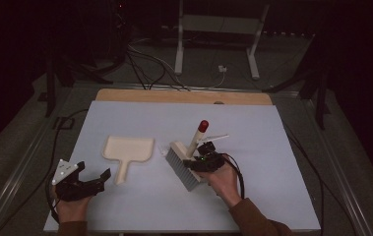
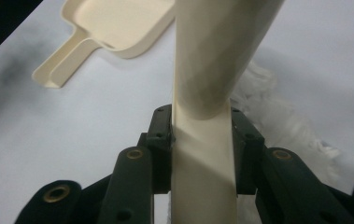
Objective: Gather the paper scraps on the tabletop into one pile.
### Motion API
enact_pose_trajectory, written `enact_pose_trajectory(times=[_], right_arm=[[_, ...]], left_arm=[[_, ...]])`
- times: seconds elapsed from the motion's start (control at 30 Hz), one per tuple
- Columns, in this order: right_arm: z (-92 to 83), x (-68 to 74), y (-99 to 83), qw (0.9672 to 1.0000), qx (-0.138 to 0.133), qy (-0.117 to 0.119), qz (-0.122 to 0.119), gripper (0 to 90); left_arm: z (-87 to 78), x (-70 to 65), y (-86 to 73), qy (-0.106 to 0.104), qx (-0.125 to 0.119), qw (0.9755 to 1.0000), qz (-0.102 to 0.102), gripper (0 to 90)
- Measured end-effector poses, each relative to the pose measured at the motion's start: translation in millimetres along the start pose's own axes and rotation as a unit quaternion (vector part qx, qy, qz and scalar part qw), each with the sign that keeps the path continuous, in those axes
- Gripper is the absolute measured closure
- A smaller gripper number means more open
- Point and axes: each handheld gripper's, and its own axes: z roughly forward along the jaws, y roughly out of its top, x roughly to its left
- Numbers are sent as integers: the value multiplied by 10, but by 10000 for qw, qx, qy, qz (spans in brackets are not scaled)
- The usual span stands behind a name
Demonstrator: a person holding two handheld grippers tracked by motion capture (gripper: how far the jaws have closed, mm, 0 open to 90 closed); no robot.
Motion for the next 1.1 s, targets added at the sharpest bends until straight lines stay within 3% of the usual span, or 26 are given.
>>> enact_pose_trajectory(times=[0.2, 0.3, 0.53, 0.77, 0.93, 1.1], right_arm=[[-108, -187, -23, 9996, -69, -161, 214, 673], [-140, -240, -29, 9995, -61, -127, 273, 673], [-200, -134, 18, 9996, -219, 105, 155, 673], [-236, -32, 194, 9982, -510, 251, 189, 673], [-216, -15, 351, 9967, -714, 150, 341, 673], [-111, 20, 486, 9969, -702, 14, 367, 673]], left_arm=[[6, -3, -3, -3, 10, 10000, -4, 5], [15, -10, -5, -9, 15, 10000, -10, 5], [16, -6, -7, -11, 33, 10000, -12, 4], [6, 5, -5, -9, 15, 10000, -32, 5], [13, 8, -8, -11, 26, 10000, -44, 5], [10, 12, -8, -21, 17, 10000, -59, 5]])
